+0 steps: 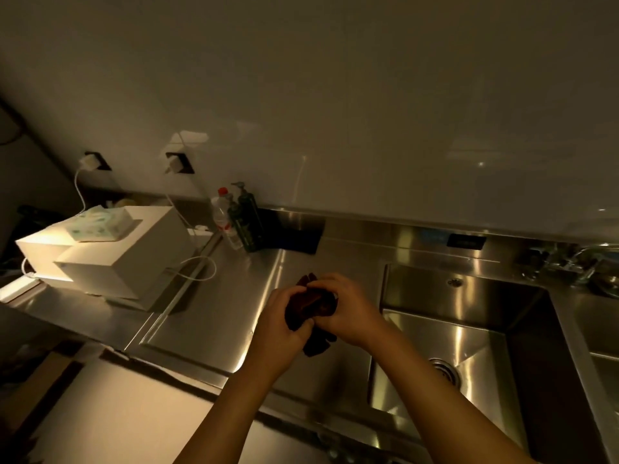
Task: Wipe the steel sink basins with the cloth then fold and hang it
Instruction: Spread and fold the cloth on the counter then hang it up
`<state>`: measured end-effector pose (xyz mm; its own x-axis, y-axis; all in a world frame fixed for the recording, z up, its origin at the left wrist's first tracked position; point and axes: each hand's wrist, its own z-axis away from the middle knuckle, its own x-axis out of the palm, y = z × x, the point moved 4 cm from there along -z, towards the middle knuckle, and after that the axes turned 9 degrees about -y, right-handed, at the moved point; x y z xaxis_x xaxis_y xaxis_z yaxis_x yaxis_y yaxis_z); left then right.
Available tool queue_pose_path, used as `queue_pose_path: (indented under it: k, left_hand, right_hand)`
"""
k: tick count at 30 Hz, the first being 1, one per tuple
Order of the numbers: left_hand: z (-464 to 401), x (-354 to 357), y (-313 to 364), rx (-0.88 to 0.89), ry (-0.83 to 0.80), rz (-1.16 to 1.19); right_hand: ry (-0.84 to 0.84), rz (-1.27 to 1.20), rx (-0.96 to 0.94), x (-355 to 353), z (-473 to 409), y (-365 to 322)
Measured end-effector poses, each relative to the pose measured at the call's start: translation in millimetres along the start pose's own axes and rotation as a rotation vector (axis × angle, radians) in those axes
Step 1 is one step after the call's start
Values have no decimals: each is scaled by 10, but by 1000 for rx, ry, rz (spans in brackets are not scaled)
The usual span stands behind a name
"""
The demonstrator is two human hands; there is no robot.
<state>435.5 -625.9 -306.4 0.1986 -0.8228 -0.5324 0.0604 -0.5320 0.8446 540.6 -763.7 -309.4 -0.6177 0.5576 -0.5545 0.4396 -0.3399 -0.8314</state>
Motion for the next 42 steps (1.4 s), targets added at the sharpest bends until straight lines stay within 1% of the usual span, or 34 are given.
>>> queue_pose_path:
  k: [5,11,15,18,21,24,27,31,35,38,42]
  left_hand:
    - [-180,110,-50,-92,18,56]
    - [-417,330,-103,-198,-14,95]
    - [-588,464,-143,-175,-82,106]
    - [-700,481,-169,-139,-108,111]
    - [-821,430,-189,-84,-146,152]
    - [-929,342,-215,-4,-221,221]
    - [-1045,204,-325,15,-252,337]
    - [-1232,-76,-614,-28,-286,461]
    - [-1398,-301,-951,-48,-343,443]
    - [-1455,-349,-1176,-136,-368,507]
    - [-1477,-398,-1362,-206,-367,515]
  right_hand:
    - [-8,-28,43,14,2,243]
    - [39,31,67,-35,77,431]
    - [85,31,118,-94,136,520]
    - [150,-1,167,-129,152,541]
    - [202,-83,232,-115,126,543]
    - [242,-134,295,-56,57,550]
    - [249,-139,423,44,-17,586]
    - [261,-104,512,239,-139,555]
    - [242,-26,645,482,-205,542]
    - [243,27,751,603,-201,580]
    - [224,6,792,705,-223,640]
